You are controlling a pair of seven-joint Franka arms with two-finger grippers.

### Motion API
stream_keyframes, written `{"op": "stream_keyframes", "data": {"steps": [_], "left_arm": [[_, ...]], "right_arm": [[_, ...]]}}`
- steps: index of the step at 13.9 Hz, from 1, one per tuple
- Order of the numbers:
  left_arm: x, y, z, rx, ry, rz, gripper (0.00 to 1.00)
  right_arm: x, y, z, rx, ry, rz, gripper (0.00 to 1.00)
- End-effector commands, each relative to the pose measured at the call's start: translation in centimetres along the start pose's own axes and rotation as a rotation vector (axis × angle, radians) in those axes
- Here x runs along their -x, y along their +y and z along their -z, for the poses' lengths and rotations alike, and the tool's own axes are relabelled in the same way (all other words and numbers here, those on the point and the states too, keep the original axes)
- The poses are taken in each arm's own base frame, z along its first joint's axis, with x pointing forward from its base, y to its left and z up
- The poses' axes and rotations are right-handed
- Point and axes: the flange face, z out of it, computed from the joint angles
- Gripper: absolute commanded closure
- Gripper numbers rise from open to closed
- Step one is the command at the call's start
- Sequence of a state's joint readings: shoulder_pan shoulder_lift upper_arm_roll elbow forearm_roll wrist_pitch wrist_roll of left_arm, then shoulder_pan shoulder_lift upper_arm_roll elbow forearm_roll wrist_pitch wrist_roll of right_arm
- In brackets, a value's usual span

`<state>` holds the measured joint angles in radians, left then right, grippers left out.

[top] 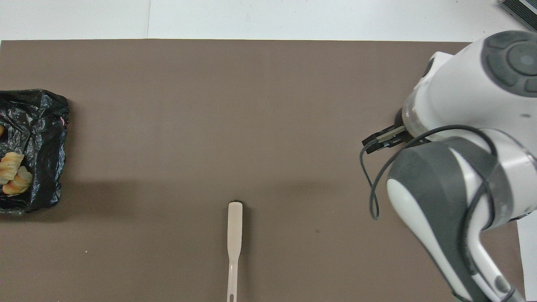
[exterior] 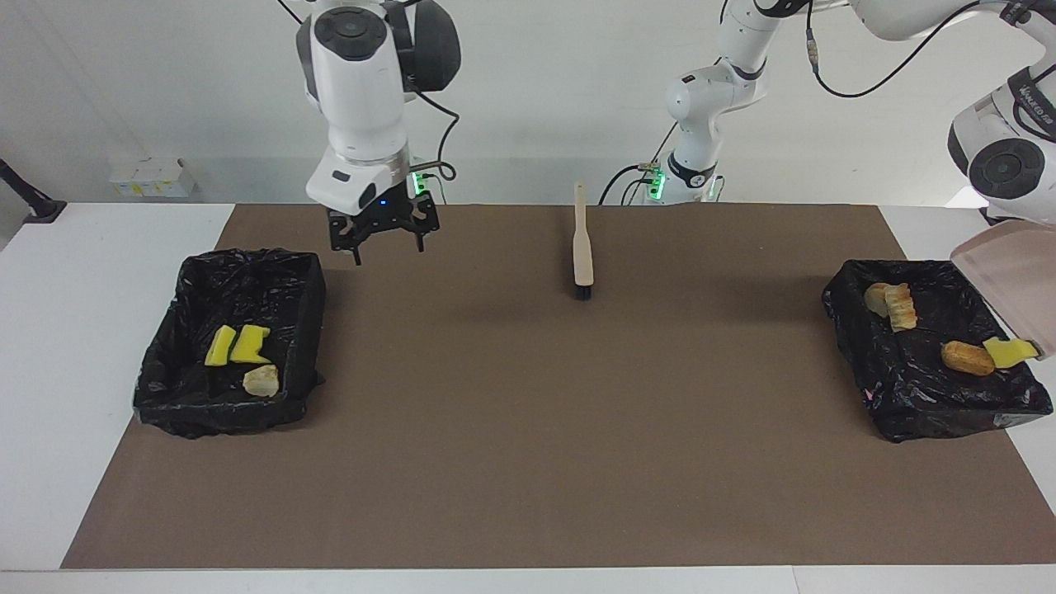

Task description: Sweep and dump trash in bin

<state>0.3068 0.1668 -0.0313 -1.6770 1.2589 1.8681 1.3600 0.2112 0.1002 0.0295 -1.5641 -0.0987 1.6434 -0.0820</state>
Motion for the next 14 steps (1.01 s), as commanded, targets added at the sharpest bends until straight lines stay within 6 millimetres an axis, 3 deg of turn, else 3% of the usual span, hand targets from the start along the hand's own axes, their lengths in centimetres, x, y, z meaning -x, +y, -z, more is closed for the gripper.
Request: {"op": "stream_keyframes", "data": {"steps": [1,5,8,14], "left_arm": [[1.1,0.1,0.8,0.015,-0.039,0.024,1.00],[2.6,0.4,1.5,0.033,-0.080,0.040,1.00],[4.1,0.2,2.3,0.018,-0.090,0.066,1.00],[4.3,-0.6,3.7,-0.007,-0.124,0.063,1.00]], "right_arm": [[0.6,4.8,0.4,-0.008,-0.008,-0.041,0.00],[1.5,11.4,0.4,-0.001,0.048,-0.164,0.00],[2.4,12.5,0.8,-0.013,0.053,-0.202,0.00],[4.0,13.3,0.9,-0.035,0.035,-0.268,0.00]]}}
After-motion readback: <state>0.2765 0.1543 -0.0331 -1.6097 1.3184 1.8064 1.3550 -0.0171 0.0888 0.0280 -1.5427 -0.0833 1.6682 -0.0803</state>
